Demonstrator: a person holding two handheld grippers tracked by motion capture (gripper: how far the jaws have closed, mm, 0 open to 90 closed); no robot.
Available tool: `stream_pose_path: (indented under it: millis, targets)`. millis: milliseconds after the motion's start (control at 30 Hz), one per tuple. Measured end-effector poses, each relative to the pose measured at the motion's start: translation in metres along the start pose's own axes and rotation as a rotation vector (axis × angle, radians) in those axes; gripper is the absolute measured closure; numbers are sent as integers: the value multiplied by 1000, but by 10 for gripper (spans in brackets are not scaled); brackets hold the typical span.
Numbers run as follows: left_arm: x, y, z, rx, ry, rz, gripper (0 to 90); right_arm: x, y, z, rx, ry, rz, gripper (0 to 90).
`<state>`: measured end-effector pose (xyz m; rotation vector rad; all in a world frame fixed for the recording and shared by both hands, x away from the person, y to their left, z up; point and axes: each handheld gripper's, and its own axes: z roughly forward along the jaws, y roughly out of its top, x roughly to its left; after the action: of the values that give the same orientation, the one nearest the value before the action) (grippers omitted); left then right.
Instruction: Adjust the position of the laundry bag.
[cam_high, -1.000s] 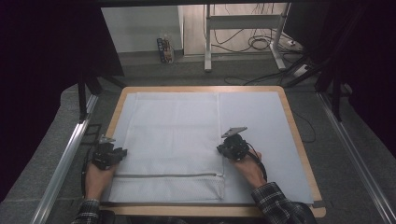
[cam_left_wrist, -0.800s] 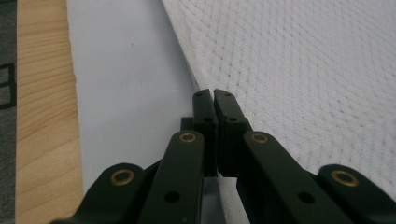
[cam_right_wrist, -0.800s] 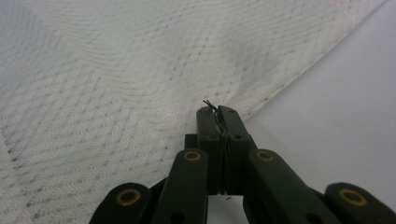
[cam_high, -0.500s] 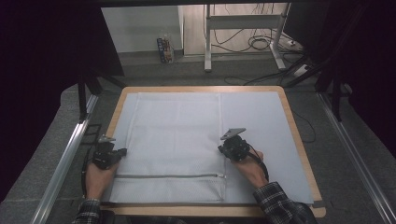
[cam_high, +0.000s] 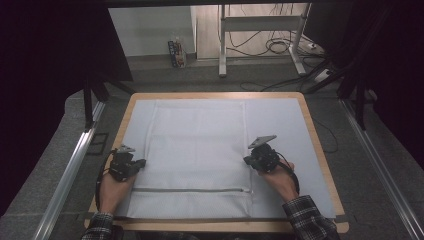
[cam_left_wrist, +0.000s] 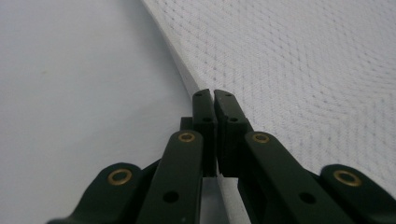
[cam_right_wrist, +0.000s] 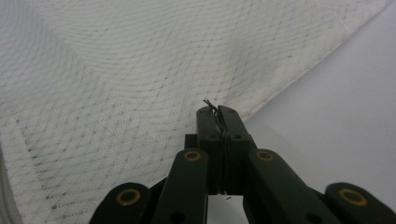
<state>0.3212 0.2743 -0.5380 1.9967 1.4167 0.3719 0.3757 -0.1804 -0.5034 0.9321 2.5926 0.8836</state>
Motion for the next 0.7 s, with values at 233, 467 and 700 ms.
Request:
stream_pose_path:
  millis: [233, 467, 700]
  targets:
    - [-17, 8, 8, 11, -31, 50, 882, -14, -12, -17, 22, 0, 33, 882]
    - [-34, 17, 17, 22, -64, 86, 883, -27, -22, -31, 20, -14, 74, 882]
    - [-51, 25, 28, 33, -115, 109, 883, -38, -33, -38, 29, -42, 92, 882]
